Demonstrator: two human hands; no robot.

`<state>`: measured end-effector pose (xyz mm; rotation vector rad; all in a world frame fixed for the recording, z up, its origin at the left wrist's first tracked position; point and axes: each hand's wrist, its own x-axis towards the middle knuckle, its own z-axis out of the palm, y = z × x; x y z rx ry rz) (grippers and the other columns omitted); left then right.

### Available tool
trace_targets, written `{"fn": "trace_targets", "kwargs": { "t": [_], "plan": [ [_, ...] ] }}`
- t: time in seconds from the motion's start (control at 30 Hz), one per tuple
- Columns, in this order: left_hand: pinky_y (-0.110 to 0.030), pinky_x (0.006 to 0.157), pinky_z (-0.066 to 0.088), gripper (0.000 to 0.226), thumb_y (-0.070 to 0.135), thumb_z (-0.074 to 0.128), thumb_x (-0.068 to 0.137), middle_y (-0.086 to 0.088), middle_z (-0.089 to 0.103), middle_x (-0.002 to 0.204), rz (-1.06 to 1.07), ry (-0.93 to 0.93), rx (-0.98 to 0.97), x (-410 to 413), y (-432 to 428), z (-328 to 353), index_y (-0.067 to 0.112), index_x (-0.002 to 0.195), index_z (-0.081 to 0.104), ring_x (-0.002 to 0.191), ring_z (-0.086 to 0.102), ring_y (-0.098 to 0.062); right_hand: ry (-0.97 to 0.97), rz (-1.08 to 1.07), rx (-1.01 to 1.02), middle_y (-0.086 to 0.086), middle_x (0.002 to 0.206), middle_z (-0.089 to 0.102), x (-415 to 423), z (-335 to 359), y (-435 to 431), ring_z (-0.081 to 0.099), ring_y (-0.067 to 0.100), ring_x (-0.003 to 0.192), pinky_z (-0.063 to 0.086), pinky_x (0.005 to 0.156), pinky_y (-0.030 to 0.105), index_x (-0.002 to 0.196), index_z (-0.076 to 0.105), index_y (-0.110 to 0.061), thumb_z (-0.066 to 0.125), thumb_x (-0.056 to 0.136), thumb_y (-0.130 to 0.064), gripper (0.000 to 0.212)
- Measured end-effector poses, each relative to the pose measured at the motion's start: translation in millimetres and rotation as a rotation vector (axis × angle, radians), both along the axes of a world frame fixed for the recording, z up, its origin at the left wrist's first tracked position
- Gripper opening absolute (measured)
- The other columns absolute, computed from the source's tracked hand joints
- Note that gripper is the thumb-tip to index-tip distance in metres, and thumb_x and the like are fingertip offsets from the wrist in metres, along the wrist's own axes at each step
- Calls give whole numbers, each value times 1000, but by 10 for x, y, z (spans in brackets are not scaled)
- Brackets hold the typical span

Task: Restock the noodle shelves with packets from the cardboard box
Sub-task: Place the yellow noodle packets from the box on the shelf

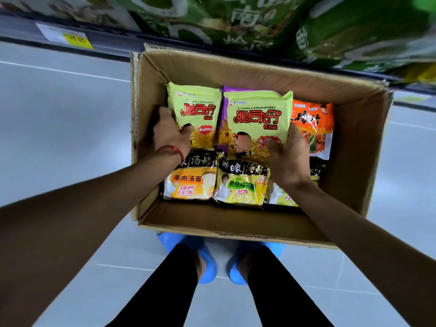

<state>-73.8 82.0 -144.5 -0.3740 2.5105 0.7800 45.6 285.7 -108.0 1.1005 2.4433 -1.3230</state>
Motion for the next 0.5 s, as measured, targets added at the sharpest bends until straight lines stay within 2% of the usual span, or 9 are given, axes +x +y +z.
{"fn": "trace_targets", "kwargs": {
  "t": [0.1,0.23,0.37,0.43,0.5],
  "plan": [
    [-33,84,49,41,17,73,88,-10,67,111,-79,65,0,138,-42,494,9,117,45,101,65,-28,0,36,7,5,115,63,32,337,-13,60,21,104,52,80,31,121,55,-12,62,95,-8,27],
    [-38,82,51,42,23,72,87,-7,69,107,-121,90,67,407,-104,1325,14,119,46,97,64,-31,4,98,44,8,119,58,135,1055,-4,54,19,104,43,81,27,121,53,-9,59,97,-7,25],
    [-14,77,37,43,14,69,89,-7,67,119,-136,83,141,666,-49,2280,7,126,48,105,60,-23,52,134,81,11,119,58,323,1933,73,53,23,105,32,76,17,121,56,-2,61,96,-9,25],
    [-10,77,37,45,10,68,89,-7,67,120,-123,99,178,791,-12,2742,5,129,49,105,61,-21,89,158,84,11,118,61,443,2375,129,55,25,107,33,78,17,121,57,-3,62,96,-10,27],
    [-15,82,43,44,10,68,88,-5,69,117,-101,123,225,900,23,3198,6,129,51,105,63,-21,122,167,70,10,117,63,575,2807,198,58,26,107,40,82,23,122,56,-5,61,98,-13,26]
  ]
}}
